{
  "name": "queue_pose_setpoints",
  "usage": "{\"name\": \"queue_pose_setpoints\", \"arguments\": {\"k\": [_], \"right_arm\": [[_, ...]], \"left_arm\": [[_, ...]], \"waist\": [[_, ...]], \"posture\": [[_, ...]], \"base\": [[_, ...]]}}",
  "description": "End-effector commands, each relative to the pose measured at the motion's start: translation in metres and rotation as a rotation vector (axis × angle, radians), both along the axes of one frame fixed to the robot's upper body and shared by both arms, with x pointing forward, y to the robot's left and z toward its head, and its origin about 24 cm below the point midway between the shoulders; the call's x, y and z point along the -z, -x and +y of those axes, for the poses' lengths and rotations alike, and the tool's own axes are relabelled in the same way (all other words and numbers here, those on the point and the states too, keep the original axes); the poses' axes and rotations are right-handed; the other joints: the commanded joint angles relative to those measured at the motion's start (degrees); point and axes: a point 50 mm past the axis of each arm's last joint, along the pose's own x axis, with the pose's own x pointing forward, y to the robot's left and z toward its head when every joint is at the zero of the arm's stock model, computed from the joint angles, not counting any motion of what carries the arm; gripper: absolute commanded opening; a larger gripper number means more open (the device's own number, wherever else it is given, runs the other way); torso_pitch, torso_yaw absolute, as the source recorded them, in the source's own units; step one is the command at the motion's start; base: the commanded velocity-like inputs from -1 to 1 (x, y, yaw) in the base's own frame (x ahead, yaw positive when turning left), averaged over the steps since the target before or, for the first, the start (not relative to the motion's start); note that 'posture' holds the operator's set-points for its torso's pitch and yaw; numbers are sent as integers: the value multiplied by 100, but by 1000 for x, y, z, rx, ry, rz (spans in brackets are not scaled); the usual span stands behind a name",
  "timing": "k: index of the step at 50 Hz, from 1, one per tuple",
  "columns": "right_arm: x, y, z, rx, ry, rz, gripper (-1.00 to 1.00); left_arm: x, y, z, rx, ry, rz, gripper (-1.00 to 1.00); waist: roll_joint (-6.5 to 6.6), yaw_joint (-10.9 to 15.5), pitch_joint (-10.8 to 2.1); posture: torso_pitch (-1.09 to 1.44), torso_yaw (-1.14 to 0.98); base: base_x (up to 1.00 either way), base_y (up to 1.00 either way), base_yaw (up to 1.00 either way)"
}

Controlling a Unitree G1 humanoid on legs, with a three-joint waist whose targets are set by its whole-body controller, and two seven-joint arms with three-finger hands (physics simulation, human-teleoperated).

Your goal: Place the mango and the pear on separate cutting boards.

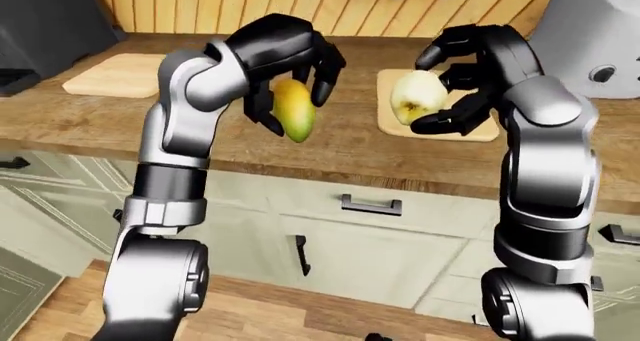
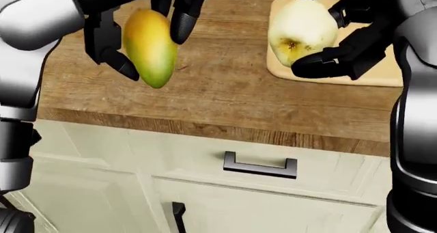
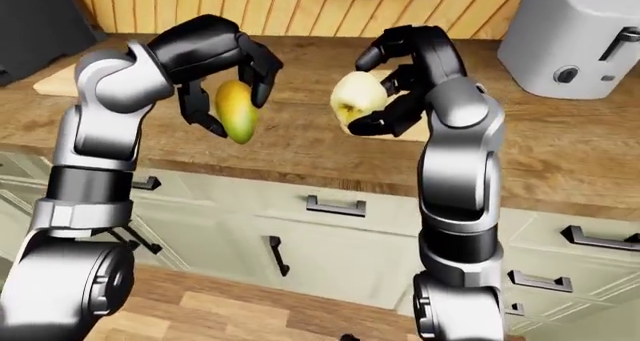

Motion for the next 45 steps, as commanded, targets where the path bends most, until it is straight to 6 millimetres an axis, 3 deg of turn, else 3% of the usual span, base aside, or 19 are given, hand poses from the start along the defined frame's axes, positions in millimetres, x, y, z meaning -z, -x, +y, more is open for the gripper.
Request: {"name": "queue_pose_setpoints", "arguments": {"k": [1,4,9,11,13,14,19,22,23,24,27,29,32,33,37,39,40,42,45], "right_arm": [[-25,7,0,5,21,-122,-100],[-25,7,1,1,26,-122,-100],[-24,6,2,0,32,-124,-100],[-24,5,3,4,31,-126,-100],[-25,5,3,6,29,-133,-100],[-27,4,3,12,24,-142,-100],[-30,3,3,31,11,-163,-100],[-31,3,1,46,3,-163,-100],[-30,2,0,51,1,-163,-100],[-30,2,0,51,3,-163,-100],[-31,2,0,51,1,-164,-100],[-30,1,1,46,2,-165,-100],[-29,0,1,45,3,-164,-100],[-29,0,1,45,4,-164,-100],[-29,-1,1,44,6,-165,-100],[-29,-1,2,42,6,-166,-100],[-30,-1,2,39,4,-171,-100],[-30,-1,3,38,3,-174,-100],[-33,1,2,38,5,-180,-100]], "left_arm": [[-27,9,0,16,45,-103,-100],[-26,9,0,17,47,-103,-100],[-24,8,1,18,50,-101,-100],[-24,7,2,17,55,-104,-100],[-25,7,3,16,60,-106,-100],[-25,8,4,14,66,-110,-100],[-24,8,5,13,72,-115,-100],[-24,8,6,12,74,-116,-100],[-25,8,6,12,75,-117,-100],[-24,8,6,13,75,-116,-100],[-23,7,6,13,76,-117,-100],[-23,7,6,11,78,-116,-100],[-23,7,6,12,80,-120,-100],[-23,6,6,12,80,-121,-100],[-23,6,6,14,83,-123,-100],[-24,6,7,14,85,-125,-100],[-25,6,8,12,89,-128,-100],[-28,6,8,12,96,-137,-100],[-30,7,8,14,100,-144,-100]], "waist": [[10,-71,-205],[39,-25,-273],[-209,43,-145],[-509,173,-17],[-927,265,-61],[-738,257,16],[-422,180,11],[-430,117,-11],[-393,91,-154],[-377,66,-7],[-478,59,152],[-559,77,72],[-1018,127,-92],[-828,140,42],[-743,134,-34],[-643,119,4],[-613,113,157],[-583,67,-19],[-260,12,-130]], "posture": [[0,0],[0,0],[0,0],[0,0],[0,0],[0,0],[0,0],[0,0],[0,0],[0,0],[0,0],[0,0],[0,0],[0,0],[0,0],[0,0],[0,0],[0,0],[0,0]], "base": [[0,-11,0],[0,-34,0],[0,-32,0],[0,0,0],[0,0,0],[0,0,0],[0,0,0],[0,0,0],[22,0,0],[30,0,0],[41,0,0],[44,0,0],[45,0,0],[45,0,0],[45,0,0],[45,0,0],[0,0,0],[0,0,0],[0,0,0]]}}
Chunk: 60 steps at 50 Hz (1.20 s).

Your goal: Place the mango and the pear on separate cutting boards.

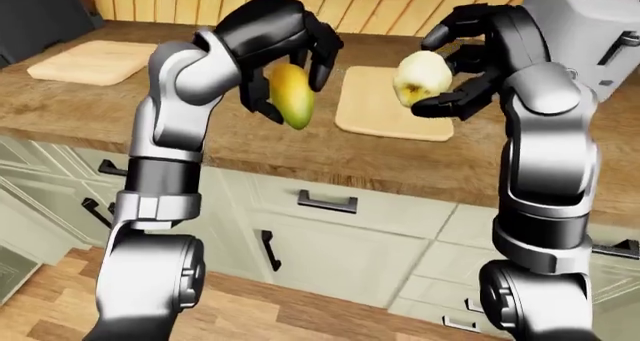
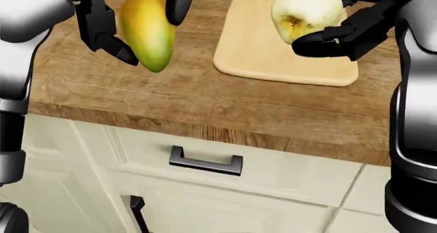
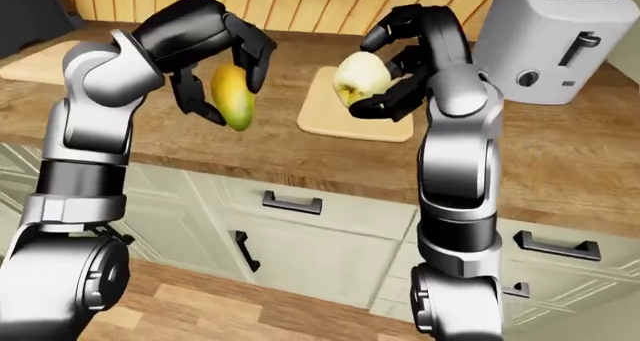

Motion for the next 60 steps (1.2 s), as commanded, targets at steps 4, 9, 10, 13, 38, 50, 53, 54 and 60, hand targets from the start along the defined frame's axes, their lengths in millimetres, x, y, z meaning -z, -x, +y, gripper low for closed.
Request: {"name": "queue_pose_setpoints", "arguments": {"k": [4,9,10,13,38,50,53,54,60], "right_arm": [[-23,8,4,-15,18,-92,-100],[-23,8,3,-8,13,-94,-100],[-22,8,3,-7,14,-92,-100],[-23,8,4,-10,14,-95,-100],[-25,-20,14,24,33,-98,-100],[-23,-52,13,66,72,-26,-100],[-17,-56,13,73,89,2,-100],[-14,-56,14,72,94,10,-100],[-1,-59,18,62,99,47,-100]], "left_arm": [[-19,7,4,5,35,-71,-100],[-20,8,4,6,38,-74,-100],[-19,8,3,7,39,-74,-100],[-19,8,4,7,40,-74,-100],[-23,9,13,-4,75,-92,-100],[-23,9,15,-4,78,-98,-100],[-22,9,16,-5,79,-98,-100],[-22,9,16,-7,81,-96,-100],[-19,8,18,-8,86,-98,-100]], "waist": [[-52,33,-204],[24,87,-364],[-7,119,-305],[-75,137,-166],[-126,28,-305],[-128,71,-314],[-124,72,-297],[-125,71,-295],[-129,75,-293]], "posture": [[0,0],[0,0],[0,0],[0,0],[0,0],[0,0],[0,0],[0,0],[0,0]], "base": [[0,0,0],[3,0,0],[27,0,0],[28,0,0],[5,0,0],[0,0,0],[0,0,0],[0,0,0],[0,0,0]]}}
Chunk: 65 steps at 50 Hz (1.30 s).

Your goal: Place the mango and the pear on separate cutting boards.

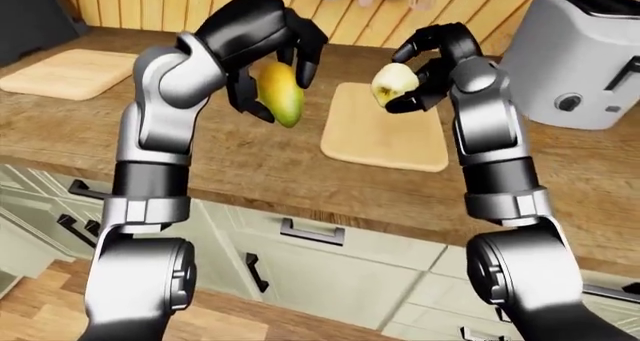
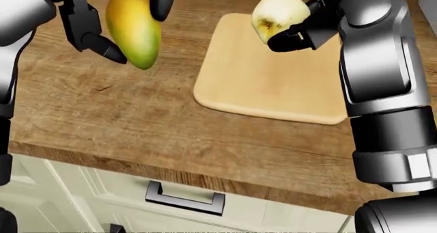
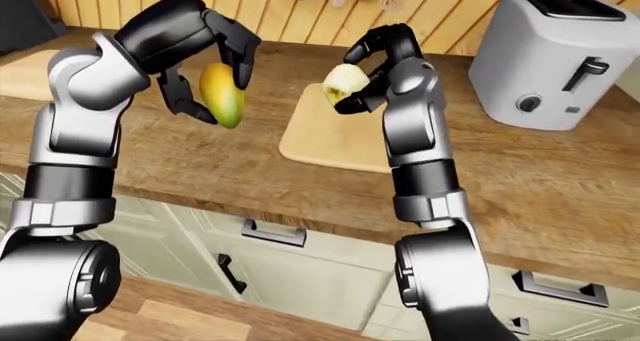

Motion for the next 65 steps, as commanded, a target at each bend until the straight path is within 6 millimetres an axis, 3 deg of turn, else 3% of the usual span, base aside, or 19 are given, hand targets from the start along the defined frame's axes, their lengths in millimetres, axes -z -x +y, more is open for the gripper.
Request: {"name": "queue_pose_setpoints", "arguments": {"k": [1,18,22,32,36,41,42,43,57,60,65], "right_arm": [[-26,4,2,-7,15,-110,-100],[-5,-2,-2,17,31,-52,-100],[0,-3,-1,13,36,-38,-78],[10,-4,0,10,51,0,-79],[14,-4,0,10,62,16,-57],[20,-7,0,14,70,31,-47],[27,-8,-1,14,79,54,-7],[28,-8,-1,13,81,58,-3],[31,-7,1,1,88,72,22],[28,-5,1,-4,101,81,40],[23,-3,1,-5,106,71,44]], "left_arm": [[-21,9,1,16,35,-87,-100],[-16,6,1,16,36,-75,-100],[-16,6,2,14,37,-77,-100],[-15,7,4,12,39,-76,-100],[-14,7,4,13,41,-76,-100],[-15,8,5,13,42,-78,-100],[-15,9,5,15,45,-79,-100],[-15,9,5,15,45,-80,-100],[-16,9,7,12,48,-84,-100],[-18,10,7,12,49,-85,-100],[-19,10,7,12,48,-88,-100]], "waist": [[-2,-1,-203],[4,0,-223],[4,-1,-229],[6,4,-255],[8,6,-262],[10,7,-273],[10,7,-276],[12,8,-272],[5,8,-282],[1,11,-281],[3,14,-274]], "posture": [[0,0],[0,0],[0,0],[0,0],[0,0],[0,0],[0,0],[0,0],[0,0],[0,0],[0,0]], "base": [[0,0,0],[0,0,0],[0,0,0],[0,0,0],[0,0,0],[0,0,0],[0,0,0],[0,0,0],[0,0,0],[0,0,0],[0,0,0]]}}
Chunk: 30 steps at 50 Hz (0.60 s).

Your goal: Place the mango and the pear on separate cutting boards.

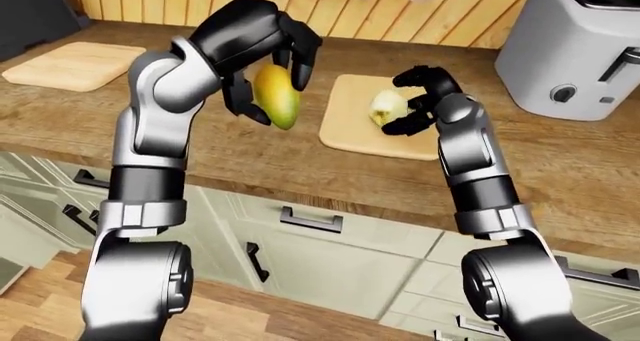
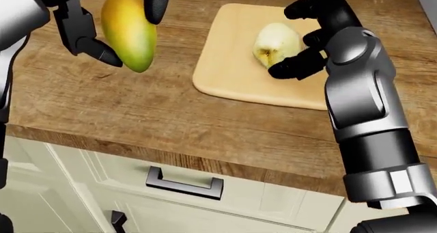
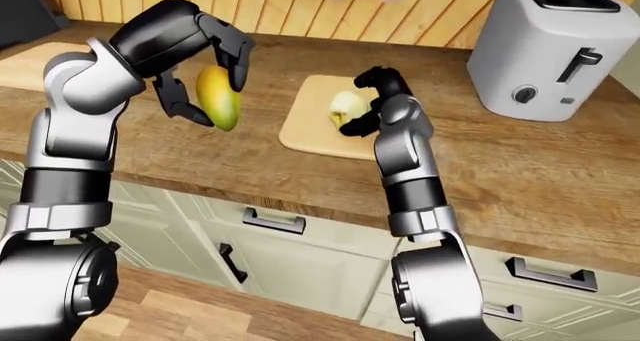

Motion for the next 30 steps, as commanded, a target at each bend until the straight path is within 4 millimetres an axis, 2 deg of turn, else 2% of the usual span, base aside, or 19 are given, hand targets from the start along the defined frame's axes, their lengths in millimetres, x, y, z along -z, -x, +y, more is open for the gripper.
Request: {"name": "queue_pose_setpoints", "arguments": {"k": [1,4,7,10,15,19,23,24,25,26,27,28,29,30], "right_arm": [[-31,2,2,-13,19,-112,48],[-33,4,3,-14,21,-117,65],[-42,11,4,-21,16,-141,56],[-54,25,3,-25,-11,-189,58],[-70,50,-1,-31,-41,-263,99],[-73,67,-4,-40,-49,-298,100],[-85,88,-6,-43,-49,-344,100],[-86,90,-6,-42,-49,-347,100],[-89,92,-7,-39,-43,-356,100],[-90,93,-6,-37,-38,-359,100],[-90,94,-6,-41,-28,-360,100],[-89,95,-6,-39,-24,-359,100],[-88,96,-6,-38,-21,-360,100],[-88,97,-6,-34,-22,-364,100]], "left_arm": [[-23,9,1,14,37,-91,-100],[-22,9,1,14,37,-91,-100],[-22,10,2,13,41,-93,-100],[-21,10,2,16,46,-91,-100],[-25,10,4,12,70,-93,-100],[-27,11,6,10,76,-98,-100],[-32,13,7,11,87,-115,-100],[-32,13,7,11,87,-116,-100],[-33,13,7,10,88,-119,-100],[-33,14,7,10,90,-120,-100],[-33,14,7,10,90,-123,-100],[-34,14,7,11,92,-123,-100],[-34,15,7,13,91,-124,-100],[-35,15,7,13,90,-125,-100]], "waist": [[0,0,-203],[5,-2,-201],[5,-1,-202],[3,4,-196],[-6,20,-177],[-20,14,-168],[-29,10,-163],[17,-5,-232],[42,-12,-202],[33,-14,-292],[26,-12,-315],[-3,-10,-308],[-37,-23,-213],[-113,-30,-186]], "posture": [[0,0],[0,0],[0,0],[0,0],[0,0],[0,0],[0,0],[0,0],[0,0],[0,0],[0,0],[0,0],[0,0],[0,0]], "base": [[0,0,0],[0,0,0],[0,0,0],[0,0,0],[0,0,0],[0,0,0],[0,0,0],[-8,0,0],[-33,7,0],[-37,12,0],[-36,20,0],[-12,24,0],[-5,30,0],[-2,30,0]]}}
